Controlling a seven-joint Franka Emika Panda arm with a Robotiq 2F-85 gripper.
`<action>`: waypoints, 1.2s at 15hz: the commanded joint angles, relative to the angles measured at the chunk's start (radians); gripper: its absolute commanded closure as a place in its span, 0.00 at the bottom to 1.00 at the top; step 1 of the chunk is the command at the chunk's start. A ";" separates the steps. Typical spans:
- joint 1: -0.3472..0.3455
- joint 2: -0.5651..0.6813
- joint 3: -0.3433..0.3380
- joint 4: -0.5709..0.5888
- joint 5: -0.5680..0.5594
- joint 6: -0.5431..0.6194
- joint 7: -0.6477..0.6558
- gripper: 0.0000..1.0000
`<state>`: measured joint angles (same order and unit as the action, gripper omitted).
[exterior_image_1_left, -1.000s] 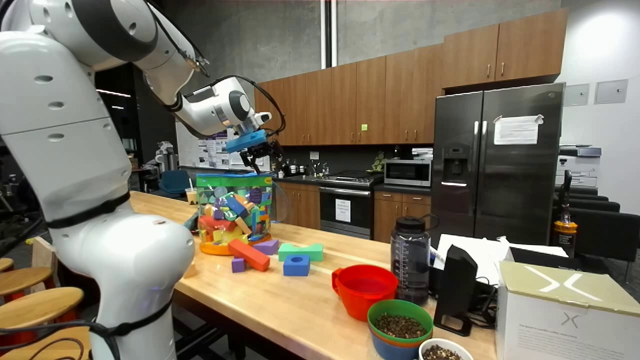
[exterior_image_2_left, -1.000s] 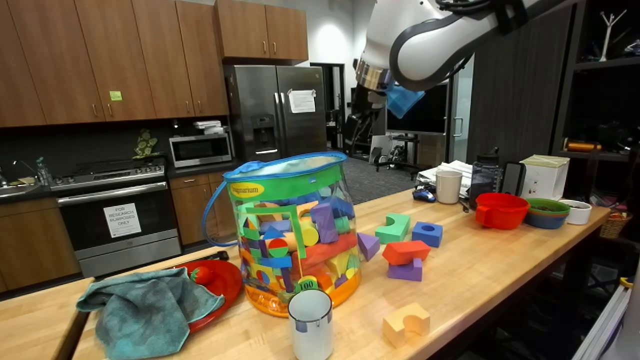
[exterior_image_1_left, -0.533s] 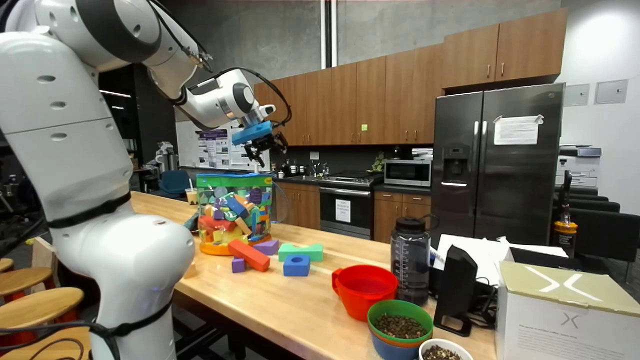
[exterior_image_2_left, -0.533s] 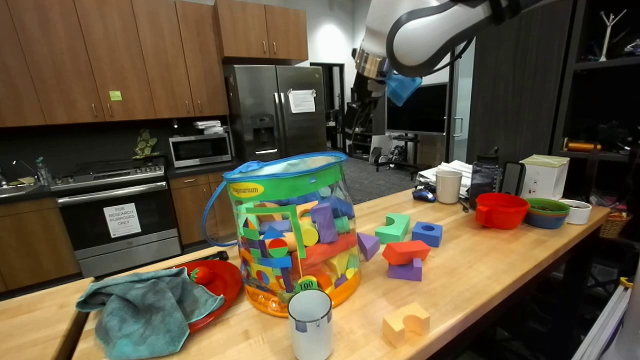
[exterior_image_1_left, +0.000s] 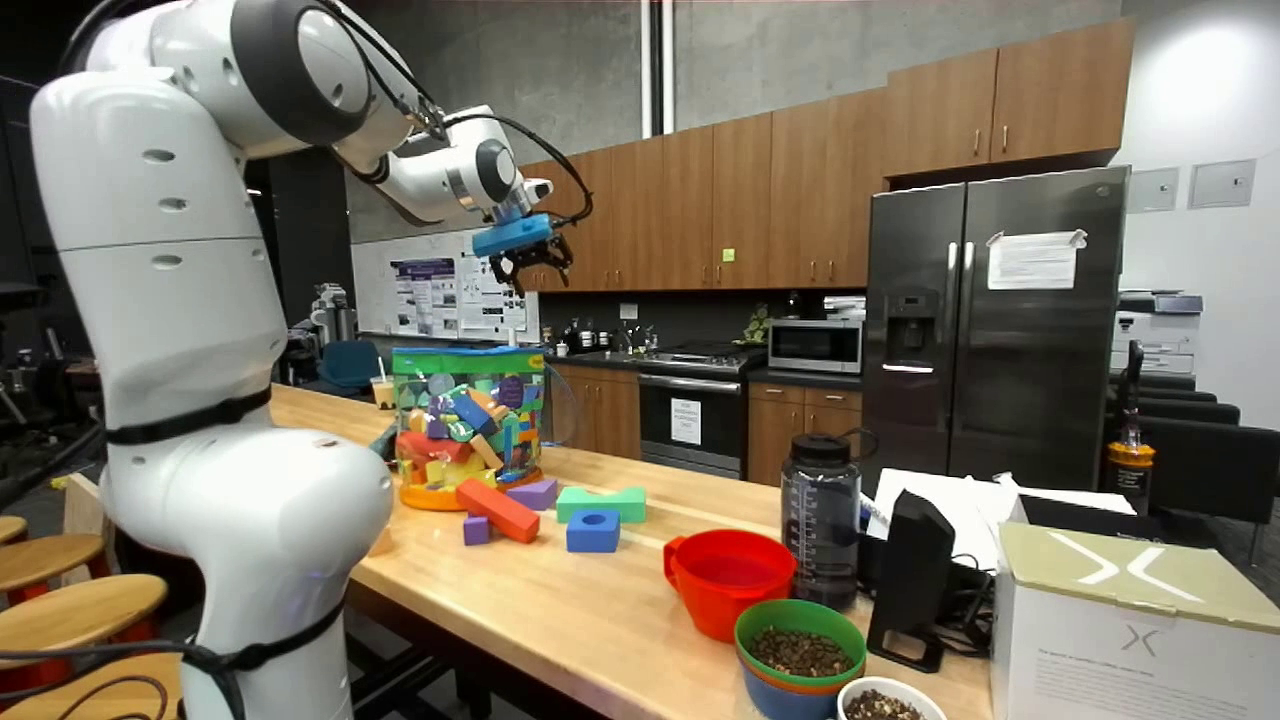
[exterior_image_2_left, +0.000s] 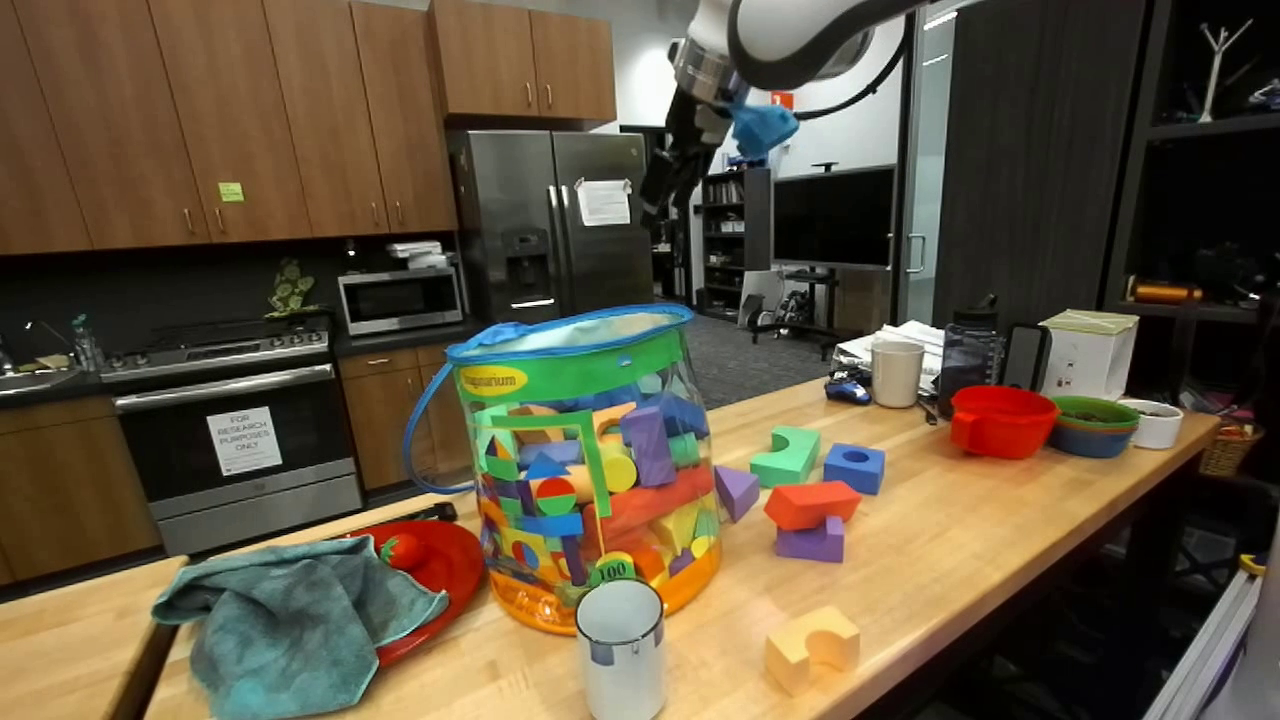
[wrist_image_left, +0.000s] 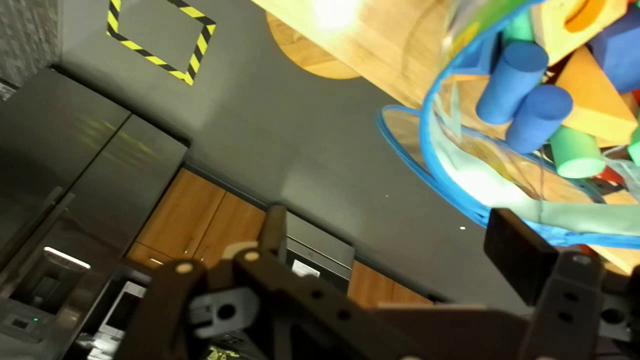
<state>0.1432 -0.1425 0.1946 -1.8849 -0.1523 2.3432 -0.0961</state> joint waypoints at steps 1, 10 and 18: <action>0.049 0.099 0.012 0.104 0.089 0.005 -0.058 0.00; 0.084 0.172 0.044 0.131 0.267 -0.049 -0.149 0.00; 0.086 0.179 0.049 0.118 0.292 -0.091 -0.124 0.00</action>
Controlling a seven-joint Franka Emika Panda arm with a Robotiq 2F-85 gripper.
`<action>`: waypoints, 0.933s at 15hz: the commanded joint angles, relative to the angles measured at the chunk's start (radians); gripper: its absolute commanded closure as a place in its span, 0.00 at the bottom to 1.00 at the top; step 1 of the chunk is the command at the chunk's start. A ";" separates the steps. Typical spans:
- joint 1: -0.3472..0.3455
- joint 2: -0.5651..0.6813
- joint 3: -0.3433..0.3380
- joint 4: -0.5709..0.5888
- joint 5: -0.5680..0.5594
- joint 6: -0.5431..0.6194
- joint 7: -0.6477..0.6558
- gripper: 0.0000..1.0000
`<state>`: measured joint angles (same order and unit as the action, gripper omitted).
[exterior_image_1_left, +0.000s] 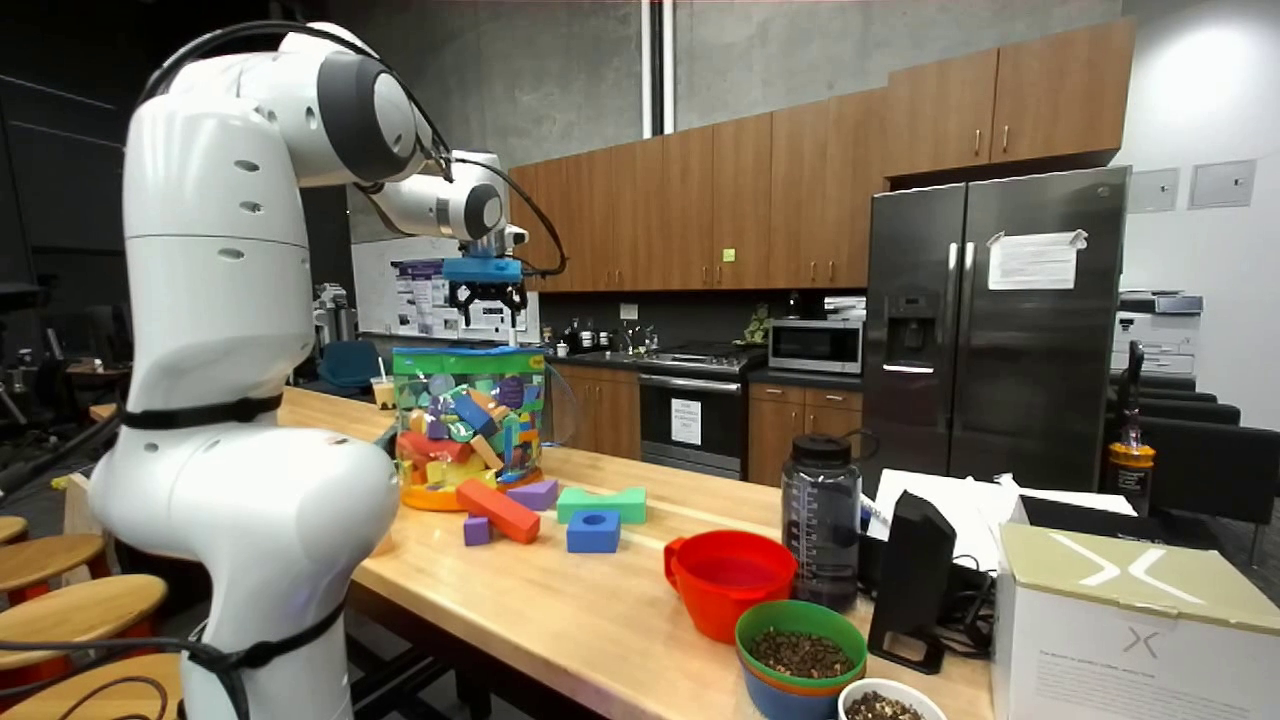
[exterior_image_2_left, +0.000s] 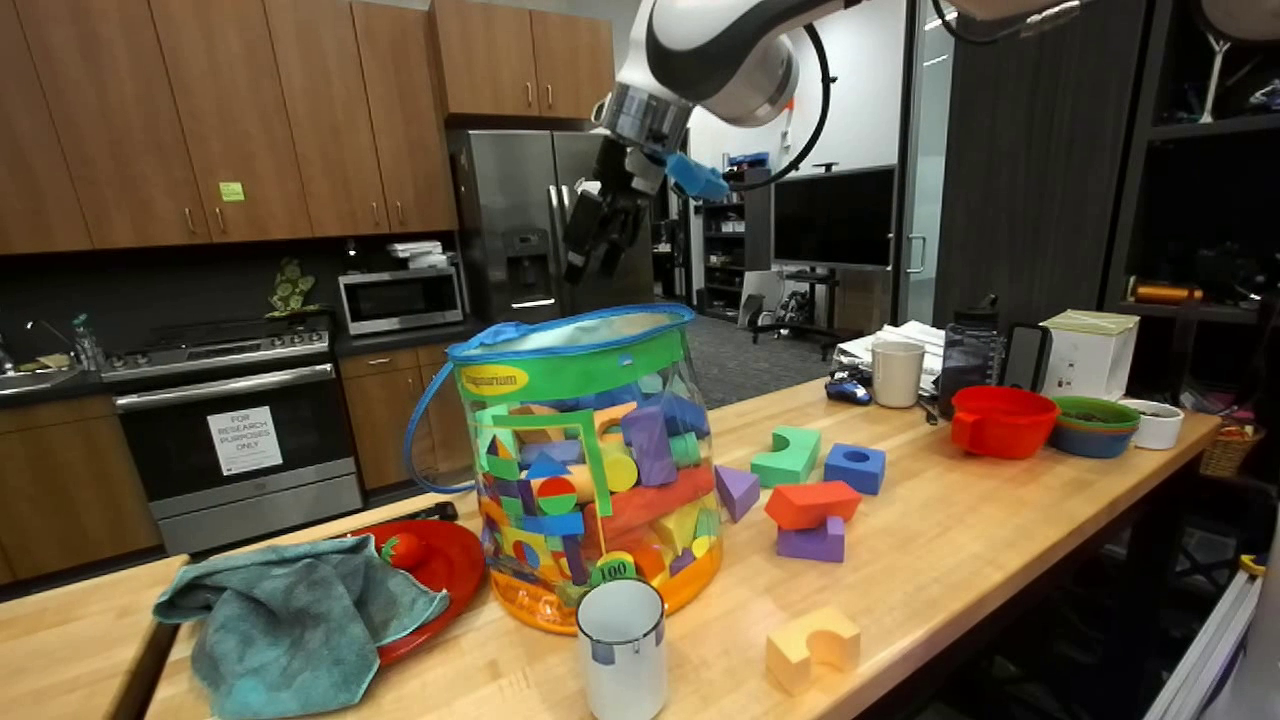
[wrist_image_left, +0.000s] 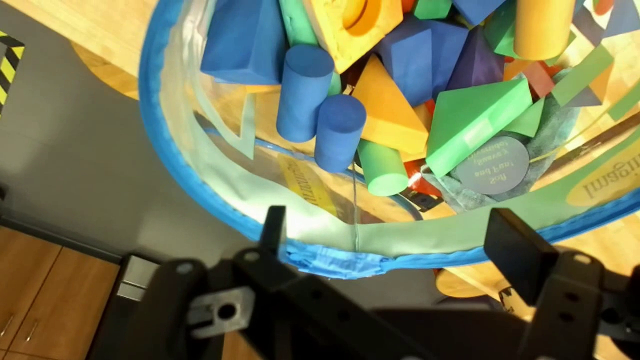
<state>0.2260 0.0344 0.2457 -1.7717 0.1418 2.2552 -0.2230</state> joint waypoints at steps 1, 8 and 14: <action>0.003 0.002 -0.002 0.003 -0.002 -0.003 0.003 0.00; 0.007 0.009 0.004 0.004 0.010 -0.010 -0.007 0.00; 0.031 0.013 0.035 -0.035 0.047 -0.045 -0.009 0.00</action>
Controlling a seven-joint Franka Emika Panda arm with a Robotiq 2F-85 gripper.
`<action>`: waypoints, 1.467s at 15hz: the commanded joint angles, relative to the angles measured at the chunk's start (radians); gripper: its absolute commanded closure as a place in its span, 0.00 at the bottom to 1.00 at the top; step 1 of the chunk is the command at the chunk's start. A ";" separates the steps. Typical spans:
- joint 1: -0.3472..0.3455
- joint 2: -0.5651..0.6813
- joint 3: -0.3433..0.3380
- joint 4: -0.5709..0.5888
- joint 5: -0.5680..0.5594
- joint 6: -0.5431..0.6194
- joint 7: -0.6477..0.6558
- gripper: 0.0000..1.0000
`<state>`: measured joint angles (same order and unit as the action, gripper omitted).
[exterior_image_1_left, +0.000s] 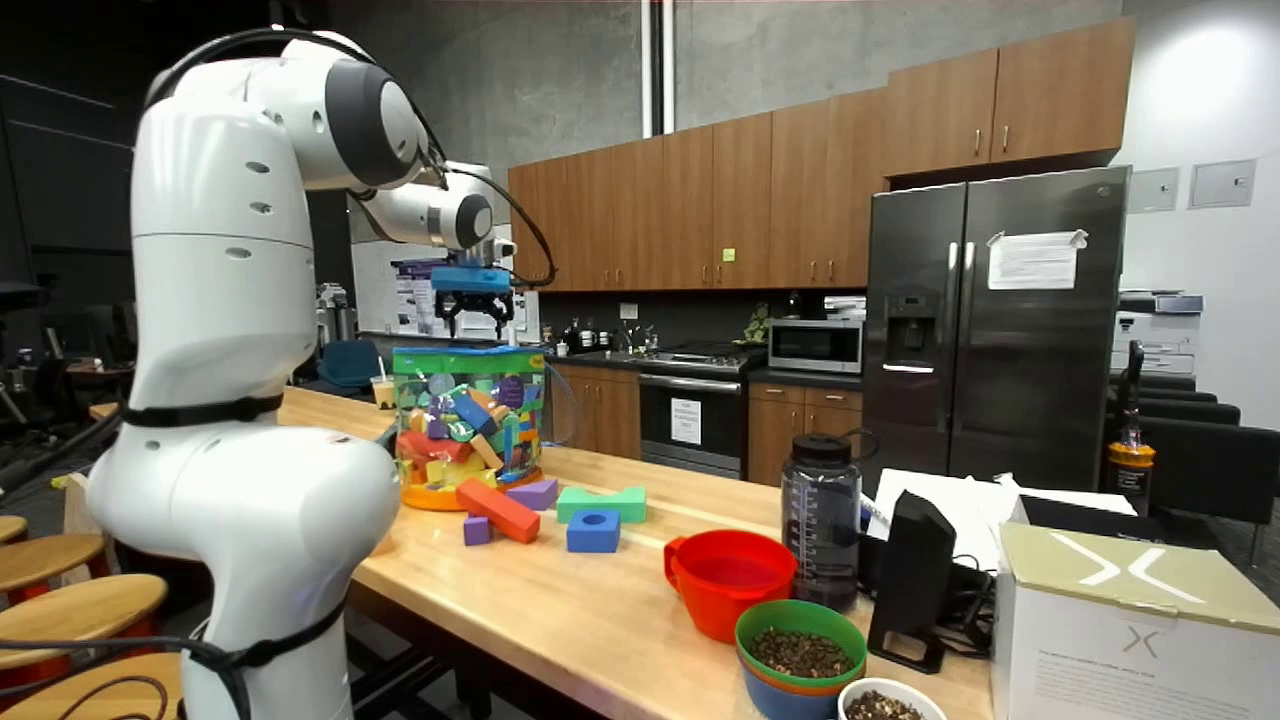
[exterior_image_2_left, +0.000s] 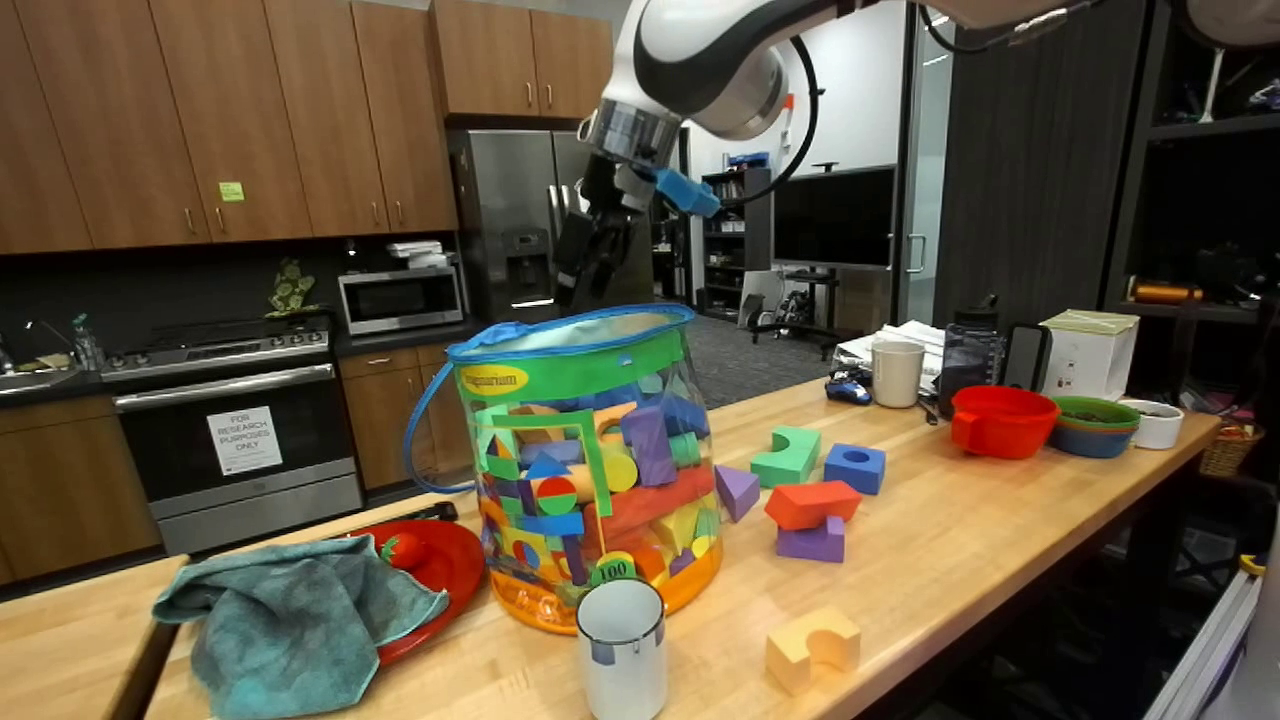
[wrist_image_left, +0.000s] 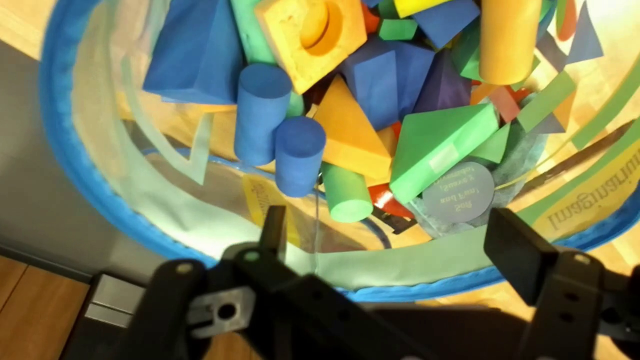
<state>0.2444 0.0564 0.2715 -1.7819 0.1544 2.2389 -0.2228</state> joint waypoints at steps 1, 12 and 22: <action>0.014 0.002 0.011 -0.021 0.042 -0.038 -0.016 0.00; 0.023 0.038 0.023 -0.027 0.035 -0.057 -0.003 0.00; 0.049 0.162 0.042 0.062 0.006 -0.063 -0.012 0.00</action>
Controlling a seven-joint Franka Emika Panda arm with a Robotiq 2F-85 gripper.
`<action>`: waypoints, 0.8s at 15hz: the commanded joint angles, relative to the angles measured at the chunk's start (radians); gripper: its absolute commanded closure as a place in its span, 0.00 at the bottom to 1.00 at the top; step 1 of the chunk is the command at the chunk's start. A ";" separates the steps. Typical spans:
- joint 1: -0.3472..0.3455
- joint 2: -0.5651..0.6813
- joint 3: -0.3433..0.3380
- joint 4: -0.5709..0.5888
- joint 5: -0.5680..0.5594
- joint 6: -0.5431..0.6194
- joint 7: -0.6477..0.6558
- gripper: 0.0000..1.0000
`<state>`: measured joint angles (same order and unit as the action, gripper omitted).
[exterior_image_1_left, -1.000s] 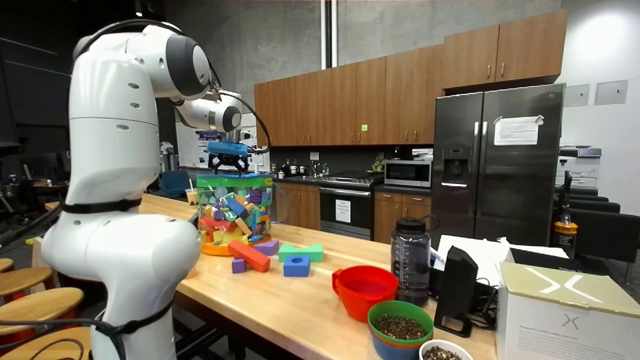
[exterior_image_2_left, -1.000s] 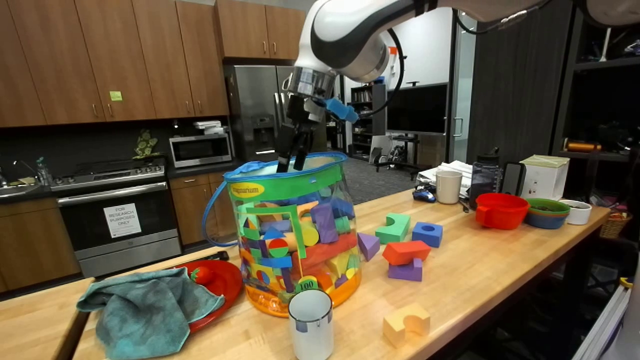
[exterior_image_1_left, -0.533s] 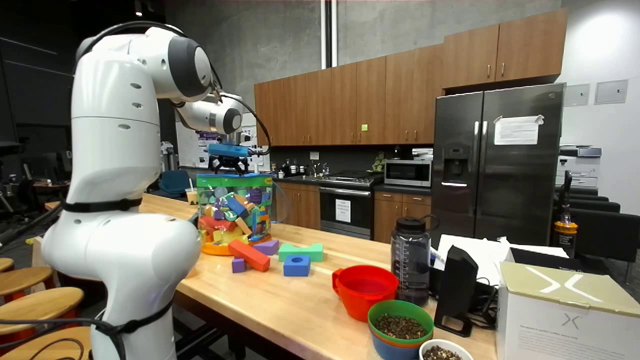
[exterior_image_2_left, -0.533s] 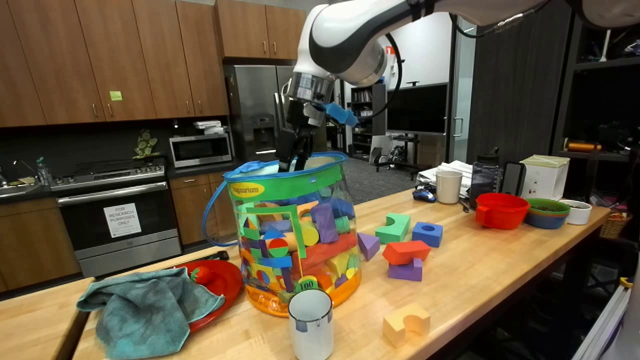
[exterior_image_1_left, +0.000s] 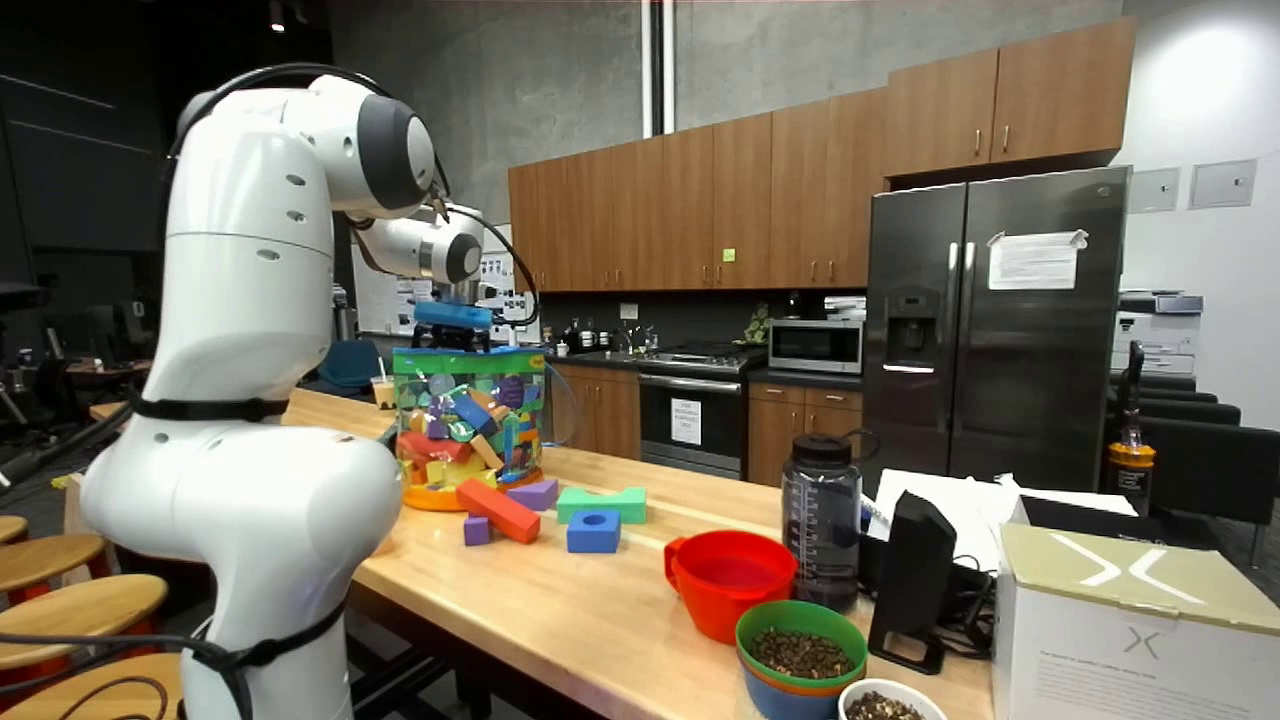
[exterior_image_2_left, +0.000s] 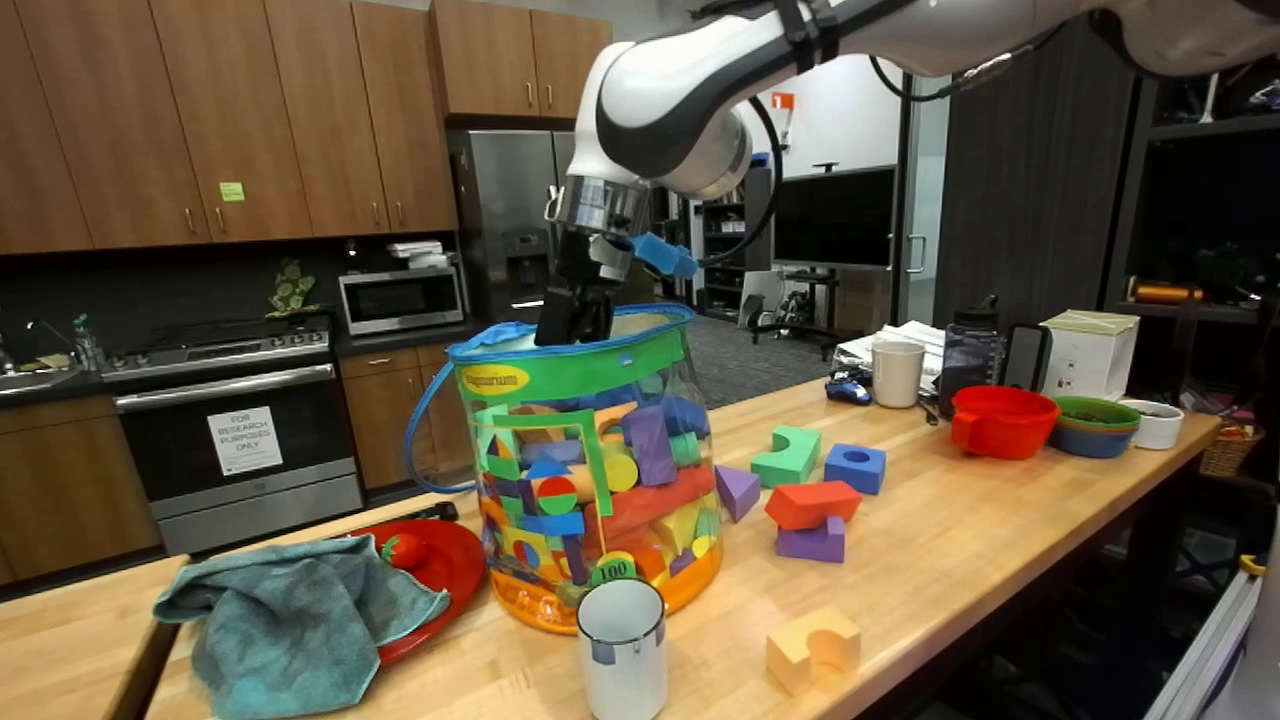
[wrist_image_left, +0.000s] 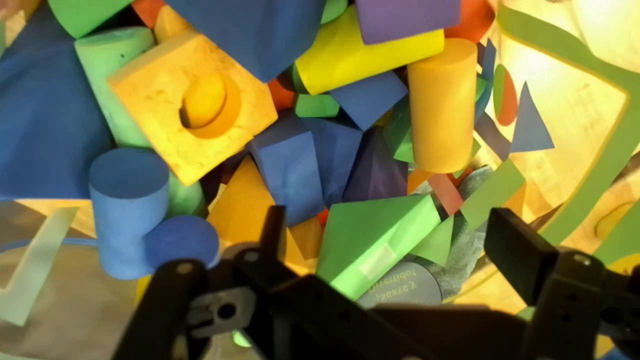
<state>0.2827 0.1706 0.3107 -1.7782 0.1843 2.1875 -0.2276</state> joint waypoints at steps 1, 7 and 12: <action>0.014 0.060 0.005 0.072 -0.032 -0.012 -0.008 0.00; 0.031 0.107 0.006 0.107 -0.086 0.011 -0.018 0.00; 0.028 0.100 -0.012 0.091 -0.223 0.058 -0.044 0.00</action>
<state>0.3093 0.2739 0.3148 -1.6906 0.0206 2.2228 -0.2435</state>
